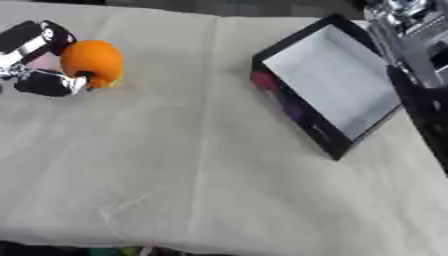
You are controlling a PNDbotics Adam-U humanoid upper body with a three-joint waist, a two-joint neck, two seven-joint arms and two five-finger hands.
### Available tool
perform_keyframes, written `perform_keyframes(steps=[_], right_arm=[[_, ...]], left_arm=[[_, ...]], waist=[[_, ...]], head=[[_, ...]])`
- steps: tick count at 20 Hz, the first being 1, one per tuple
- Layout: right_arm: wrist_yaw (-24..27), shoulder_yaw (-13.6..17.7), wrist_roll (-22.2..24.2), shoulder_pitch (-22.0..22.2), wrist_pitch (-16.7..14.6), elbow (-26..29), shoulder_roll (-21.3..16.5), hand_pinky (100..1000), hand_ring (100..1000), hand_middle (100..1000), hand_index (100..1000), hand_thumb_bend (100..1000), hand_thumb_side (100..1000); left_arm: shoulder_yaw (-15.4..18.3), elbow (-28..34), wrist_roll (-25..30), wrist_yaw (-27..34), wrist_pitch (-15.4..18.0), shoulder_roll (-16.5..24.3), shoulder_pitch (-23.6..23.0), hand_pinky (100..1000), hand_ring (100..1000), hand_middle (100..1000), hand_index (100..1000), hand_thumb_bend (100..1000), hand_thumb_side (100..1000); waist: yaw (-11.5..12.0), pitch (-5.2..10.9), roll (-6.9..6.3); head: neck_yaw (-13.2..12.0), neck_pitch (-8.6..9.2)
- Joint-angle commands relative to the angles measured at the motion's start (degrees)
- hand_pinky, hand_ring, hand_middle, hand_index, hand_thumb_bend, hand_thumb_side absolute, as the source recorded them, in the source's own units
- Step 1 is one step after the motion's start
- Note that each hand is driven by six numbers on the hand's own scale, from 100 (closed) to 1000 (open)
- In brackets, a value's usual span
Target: Pick up the objects with one hand, pass them to the other hand, and then place them into the box on the other side of the table.
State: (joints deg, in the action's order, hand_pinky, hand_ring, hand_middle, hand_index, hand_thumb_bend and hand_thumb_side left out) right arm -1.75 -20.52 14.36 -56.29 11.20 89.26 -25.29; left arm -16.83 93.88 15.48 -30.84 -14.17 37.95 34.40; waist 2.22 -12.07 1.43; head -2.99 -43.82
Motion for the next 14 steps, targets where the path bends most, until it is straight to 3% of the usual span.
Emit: perform_keyframes(steps=[1,8,14], right_arm=[[-4.22,-1.31,2.9,-2.22,0.22,-0.3,2.04,866,784,825,851,118,436],[-11.58,-4.16,7.29,-4.06,0.24,-2.85,7.88,865,791,830,847,117,447],[-13.78,-5.25,8.54,-5.44,-0.65,-5.27,12.07,866,793,833,848,118,437]], left_arm=[[0.38,0.82,-2.18,-1.44,1.05,-0.97,0.98,703,583,510,566,176,157],[0.47,0.03,-4.8,-3.76,2.82,-4.56,0.57,701,578,504,563,178,155],[-0.06,-0.45,-5.57,-5.35,4.26,-6.84,0.81,699,577,503,562,180,154]], waist=[[-0.16,1.92,0.59],[-0.37,2.12,0.91],[0.12,2.07,1.13]], head=[[-0.33,-0.3],[-0.16,-0.3],[0.32,-0.3]])
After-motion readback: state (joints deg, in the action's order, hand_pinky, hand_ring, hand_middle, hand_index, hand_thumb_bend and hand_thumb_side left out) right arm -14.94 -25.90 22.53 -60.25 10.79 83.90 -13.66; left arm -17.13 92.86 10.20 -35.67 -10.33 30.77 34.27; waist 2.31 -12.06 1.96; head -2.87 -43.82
